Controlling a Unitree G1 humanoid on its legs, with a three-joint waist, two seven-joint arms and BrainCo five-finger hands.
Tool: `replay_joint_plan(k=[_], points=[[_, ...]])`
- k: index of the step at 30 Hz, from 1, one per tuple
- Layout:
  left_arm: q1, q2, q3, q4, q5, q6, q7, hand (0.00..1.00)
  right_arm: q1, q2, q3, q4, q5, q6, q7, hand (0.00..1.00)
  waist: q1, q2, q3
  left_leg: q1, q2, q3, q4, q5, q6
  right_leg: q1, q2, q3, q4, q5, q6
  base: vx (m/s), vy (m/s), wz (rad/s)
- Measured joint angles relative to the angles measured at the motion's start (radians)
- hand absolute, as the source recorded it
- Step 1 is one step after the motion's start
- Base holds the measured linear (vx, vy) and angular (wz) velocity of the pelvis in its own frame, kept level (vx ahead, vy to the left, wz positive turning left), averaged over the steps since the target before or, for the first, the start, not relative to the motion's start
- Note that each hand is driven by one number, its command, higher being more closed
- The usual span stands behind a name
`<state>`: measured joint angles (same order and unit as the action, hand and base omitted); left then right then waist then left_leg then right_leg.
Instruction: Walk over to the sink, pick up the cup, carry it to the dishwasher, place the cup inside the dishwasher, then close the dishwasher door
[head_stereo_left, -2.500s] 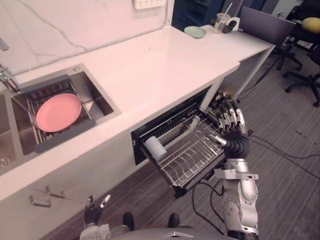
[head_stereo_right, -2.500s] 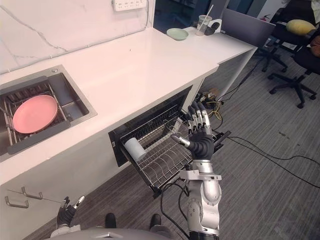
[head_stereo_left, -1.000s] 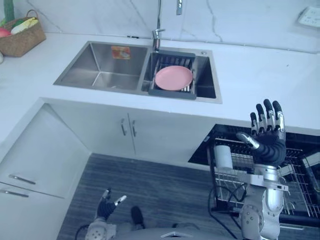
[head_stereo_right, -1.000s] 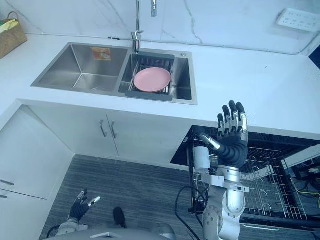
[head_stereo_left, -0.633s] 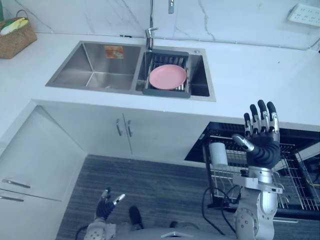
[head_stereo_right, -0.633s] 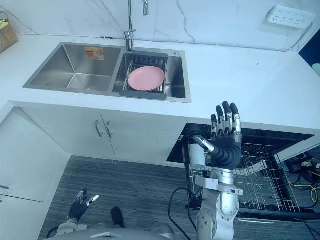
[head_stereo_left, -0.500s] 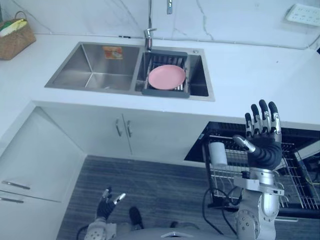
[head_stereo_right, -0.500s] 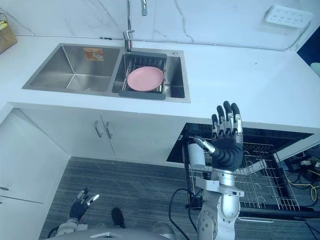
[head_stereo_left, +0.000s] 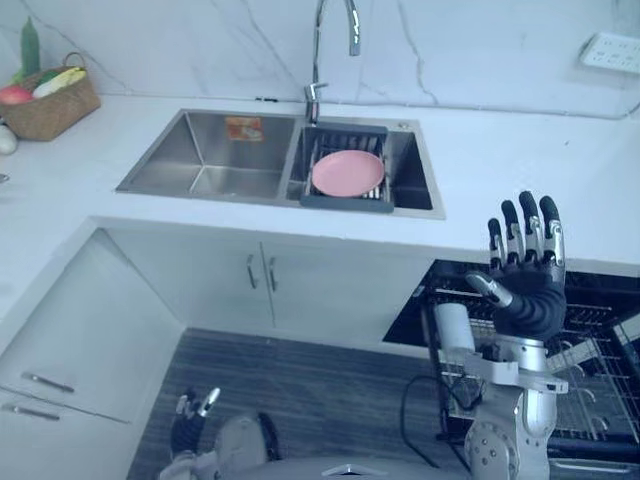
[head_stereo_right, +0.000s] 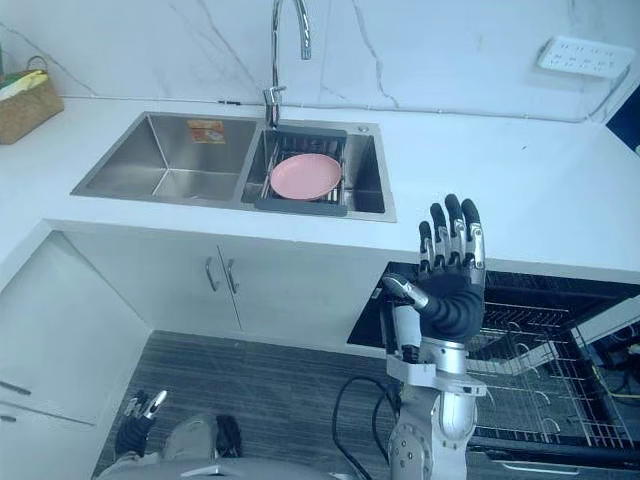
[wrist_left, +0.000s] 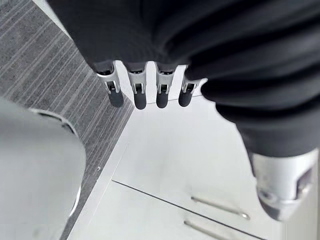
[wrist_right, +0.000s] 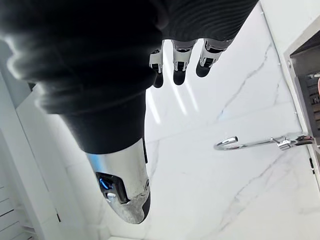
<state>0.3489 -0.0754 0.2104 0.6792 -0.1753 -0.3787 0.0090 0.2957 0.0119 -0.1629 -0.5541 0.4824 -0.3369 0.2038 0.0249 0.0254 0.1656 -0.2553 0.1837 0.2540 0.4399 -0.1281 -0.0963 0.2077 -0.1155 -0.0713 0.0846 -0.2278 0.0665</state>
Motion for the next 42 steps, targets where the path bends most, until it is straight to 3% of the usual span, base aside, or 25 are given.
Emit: replay_joint_plan(k=[1, 2, 4, 6, 9, 10, 11, 12, 13, 14, 15, 17, 19, 20, 21, 23, 24, 25, 33, 37, 42], points=[[-0.002, -0.007, 0.003, 0.000, 0.000, -0.002, 0.000, 0.00, 0.002, -0.001, 0.001, 0.001, 0.000, 0.002, -0.001, 0.00, 0.002, -0.003, -0.003, 0.008, -0.017, 0.002, -0.002, 0.012, 0.023, 0.012, -0.006, 0.036, -0.019, -0.003, 0.003, 0.33, 0.364, -0.64], [-0.003, -0.003, 0.006, -0.003, -0.009, -0.019, 0.003, 0.00, -0.002, -0.002, 0.011, 0.004, 0.000, 0.009, -0.003, 0.00, 0.007, -0.017, -0.013, 0.015, -0.050, 0.015, 0.003, -0.023, 0.067, 0.015, -0.019, 0.111, -0.005, -0.008, -0.002, 0.27, 0.200, -0.36], [-0.005, -0.001, 0.005, -0.003, -0.028, -0.025, 0.005, 0.00, -0.012, -0.005, 0.035, 0.005, -0.001, 0.011, 0.005, 0.00, 0.001, -0.035, -0.019, 0.012, -0.062, 0.049, 0.038, -0.067, 0.128, -0.004, -0.014, 0.171, 0.082, -0.014, 0.005, 0.36, 0.184, -0.35], [-0.007, 0.000, 0.005, 0.000, -0.028, -0.024, 0.005, 0.00, -0.028, 0.003, 0.040, 0.021, -0.005, 0.011, 0.006, 0.00, 0.004, -0.043, -0.024, 0.033, -0.071, 0.077, 0.068, -0.111, 0.141, 0.000, -0.026, 0.174, 0.104, -0.001, 0.010, 0.31, 0.168, -0.30], [-0.023, 0.019, 0.004, 0.028, -0.014, -0.014, -0.001, 0.00, -0.024, 0.016, 0.004, 0.022, -0.007, 0.013, 0.005, 0.00, -0.009, -0.070, -0.050, 0.096, -0.123, 0.092, 0.029, -0.138, 0.163, -0.020, -0.062, 0.172, 0.205, 0.025, 0.044, 0.28, 0.152, -0.01], [-0.032, 0.026, 0.004, 0.046, -0.006, -0.007, 0.000, 0.00, -0.031, 0.016, -0.016, 0.028, -0.007, 0.014, 0.004, 0.00, -0.010, -0.075, -0.055, 0.138, -0.136, 0.103, -0.017, -0.138, 0.166, -0.073, -0.068, 0.170, 0.336, 0.043, 0.085, 0.26, 0.099, -0.18], [-0.039, 0.035, 0.000, 0.051, 0.007, 0.002, 0.001, 0.00, -0.045, 0.015, -0.017, 0.046, -0.008, 0.014, 0.005, 0.00, -0.014, -0.073, -0.053, 0.191, -0.150, 0.115, -0.071, -0.136, 0.165, -0.155, -0.079, 0.166, 0.509, 0.087, 0.173, 0.28, 0.107, -0.26], [-0.039, 0.042, -0.010, 0.050, 0.013, 0.006, 0.004, 0.00, -0.052, 0.016, -0.014, 0.061, -0.008, 0.014, 0.005, 0.00, -0.019, -0.073, -0.053, 0.218, -0.160, 0.118, -0.100, -0.136, 0.160, -0.198, -0.093, 0.153, 0.601, 0.101, 0.182, 0.22, 0.076, -0.25], [-0.040, 0.052, -0.027, 0.051, 0.027, 0.014, 0.006, 0.00, -0.062, 0.015, -0.014, 0.085, -0.009, 0.014, 0.005, 0.00, -0.027, -0.080, -0.058, 0.256, -0.173, 0.122, -0.139, -0.134, 0.157, -0.259, -0.111, 0.109, 0.723, 0.088, 0.147, 0.21, 0.067, -0.18], [-0.045, 0.063, -0.057, 0.054, 0.035, 0.026, 0.012, 0.00, -0.074, 0.014, -0.018, 0.116, -0.009, 0.014, 0.004, 0.00, -0.036, -0.079, -0.064, 0.296, -0.176, 0.136, -0.183, -0.137, 0.162, -0.328, -0.119, 0.046, 0.805, 0.050, 0.082, 0.25, 0.058, -0.22], [-0.058, 0.070, -0.077, 0.060, 0.044, 0.042, 0.014, 0.00, -0.076, 0.014, -0.016, 0.130, -0.009, 0.014, 0.005, 0.00, -0.043, -0.074, -0.068, 0.332, -0.171, 0.145, -0.220, -0.128, 0.157, -0.395, -0.108, -0.033, 0.781, 0.019, 0.046, 0.26, 0.044, -0.19], [-0.072, 0.076, -0.085, 0.060, 0.051, 0.057, 0.014, 0.00, -0.076, 0.013, -0.019, 0.140, -0.009, 0.014, 0.004, 0.00, -0.057, -0.072, -0.068, 0.362, -0.163, 0.150, -0.240, -0.126, 0.150, -0.442, -0.092, -0.113, 0.686, -0.006, 0.022, 0.29, -0.015, -0.06], [-0.079, 0.077, -0.085, 0.060, 0.070, 0.064, 0.013, 0.00, -0.077, 0.004, -0.021, 0.140, -0.007, 0.011, 0.005, 0.00, -0.067, -0.062, -0.063, 0.399, -0.147, 0.154, -0.251, -0.126, 0.140, -0.459, -0.067, -0.213, 0.535, 0.001, -0.019, 0.36, -0.068, -0.06], [-0.081, 0.084, -0.085, 0.057, 0.079, 0.064, 0.013, 0.00, -0.078, -0.004, -0.022, 0.140, -0.005, 0.006, 0.007, 0.00, -0.067, -0.061, -0.062, 0.429, -0.139, 0.158, -0.238, -0.136, 0.119, -0.443, -0.027, -0.276, 0.393, 0.077, -0.072, 0.28, -0.080, -0.28], [-0.072, 0.102, -0.081, 0.056, 0.084, 0.065, 0.013, 0.00, -0.086, -0.007, -0.013, 0.141, 0.000, -0.006, 0.009, 0.00, -0.062, -0.096, -0.071, 0.438, -0.148, 0.155, -0.179, -0.159, 0.095, -0.408, -0.003, -0.304, 0.251, 0.239, -0.149, 0.44, -0.120, -0.47], [-0.082, 0.090, -0.085, 0.079, 0.093, 0.076, 0.016, 0.00, -0.116, -0.034, -0.013, 0.148, 0.003, -0.011, 0.010, 0.00, -0.043, -0.059, -0.073, 0.398, -0.104, 0.104, -0.114, -0.200, 0.079, -0.346, 0.037, -0.282, 0.149, 0.273, -0.143, 0.28, -0.107, -0.72], [-0.072, 0.071, -0.091, 0.082, 0.092, 0.086, 0.030, 0.00, -0.139, -0.044, -0.020, 0.146, 0.003, -0.017, 0.010, 0.00, -0.053, -0.032, -0.070, 0.390, -0.086, 0.082, -0.198, -0.146, 0.076, -0.325, 0.069, -0.269, 0.088, 0.296, -0.129, 0.10, -0.072, -0.52], [-0.084, 0.073, -0.096, 0.088, 0.121, 0.093, 0.031, 0.00, -0.145, -0.049, -0.050, 0.150, 0.001, 0.016, 0.016, 0.00, -0.032, -0.058, -0.046, 0.408, -0.137, 0.079, -0.272, -0.147, 0.093, -0.225, 0.083, -0.217, -0.167, 0.419, -0.061, 0.01, -0.009, -0.20], [-0.089, 0.074, -0.093, 0.084, 0.124, 0.092, 0.036, 0.00, -0.145, -0.049, -0.050, 0.150, 0.002, 0.016, 0.019, 0.00, -0.027, -0.060, -0.023, 0.401, -0.141, 0.070, -0.269, -0.147, 0.097, -0.226, 0.076, -0.223, -0.167, 0.422, -0.058, -0.03, 0.029, 0.04], [-0.093, 0.056, -0.051, 0.079, 0.133, 0.092, 0.071, 0.00, -0.144, -0.049, -0.049, 0.146, -0.010, 0.016, 0.028, 0.00, -0.021, -0.062, -0.018, 0.389, -0.142, 0.047, -0.269, -0.144, 0.101, -0.226, 0.071, -0.242, -0.167, 0.420, -0.056, -0.02, 0.026, 0.17], [-0.088, 0.013, 0.033, 0.079, 0.143, 0.080, 0.123, 0.00, -0.144, -0.053, -0.049, 0.093, -0.201, 0.020, -0.047, 0.00, 0.000, -0.060, -0.019, 0.377, -0.138, 0.047, -0.272, -0.142, 0.101, -0.238, 0.072, -0.244, -0.173, 0.416, -0.054, -0.01, 0.019, 0.03]])
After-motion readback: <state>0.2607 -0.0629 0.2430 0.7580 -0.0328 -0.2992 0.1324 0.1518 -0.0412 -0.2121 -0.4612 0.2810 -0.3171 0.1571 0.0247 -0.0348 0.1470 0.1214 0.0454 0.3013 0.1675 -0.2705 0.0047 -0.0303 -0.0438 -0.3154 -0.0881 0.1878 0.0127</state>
